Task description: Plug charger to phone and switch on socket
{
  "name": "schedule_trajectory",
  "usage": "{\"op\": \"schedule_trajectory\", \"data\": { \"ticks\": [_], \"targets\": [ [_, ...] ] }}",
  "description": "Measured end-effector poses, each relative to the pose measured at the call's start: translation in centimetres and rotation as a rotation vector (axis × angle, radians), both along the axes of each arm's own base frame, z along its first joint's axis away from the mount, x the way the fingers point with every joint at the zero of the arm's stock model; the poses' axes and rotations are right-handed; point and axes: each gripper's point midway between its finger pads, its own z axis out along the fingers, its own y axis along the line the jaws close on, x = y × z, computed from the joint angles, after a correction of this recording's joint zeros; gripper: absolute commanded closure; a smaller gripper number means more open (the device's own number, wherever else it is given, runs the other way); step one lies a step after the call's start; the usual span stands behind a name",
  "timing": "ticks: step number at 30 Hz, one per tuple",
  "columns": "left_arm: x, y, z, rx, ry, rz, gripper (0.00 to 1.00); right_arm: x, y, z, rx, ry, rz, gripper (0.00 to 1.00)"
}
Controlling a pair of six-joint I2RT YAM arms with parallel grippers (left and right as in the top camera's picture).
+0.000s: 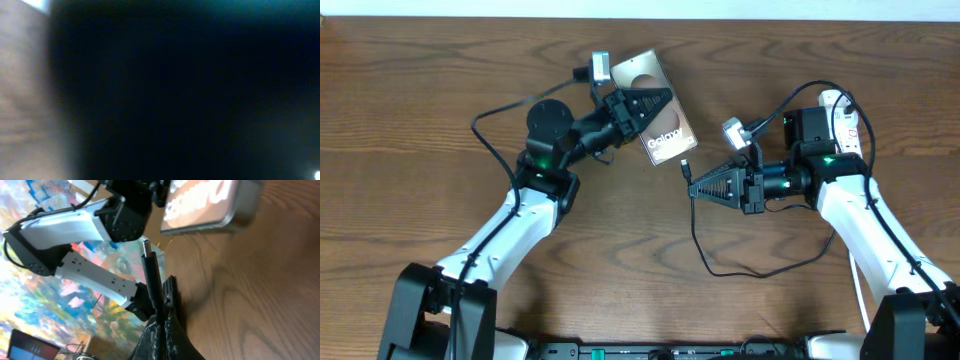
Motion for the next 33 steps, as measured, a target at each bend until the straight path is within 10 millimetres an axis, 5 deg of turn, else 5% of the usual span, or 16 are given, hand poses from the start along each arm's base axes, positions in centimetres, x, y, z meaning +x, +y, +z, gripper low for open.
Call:
{"op": "schedule_trajectory", "data": {
  "ticks": [16, 25, 30, 33],
  "targets": [
    [-0.8, -0.4, 0.9, -0.023, -0.044, -0.05, 0.93, 0.9, 0.1, 0.7, 0.015, 0.053, 0.0, 0.99],
    [-1.4, -0.8, -5.1, 0.189, 0.007, -0.081, 0.93, 1.9, 0.2, 0.4, -0.021, 0.045, -0.031, 0.99],
    [-1.6, -0.9, -5.4, 0.235, -0.061, -0.091, 0.93, 2.7, 0.2, -0.2, -0.06, 0.023, -0.066, 0.99],
    [-1.7, -0.8, -6.3, 0.268, -0.055, -0.094, 0.93, 3.7, -0.2, -2.6, -0.19, 0.085, -0.156, 0.99]
  ]
}}
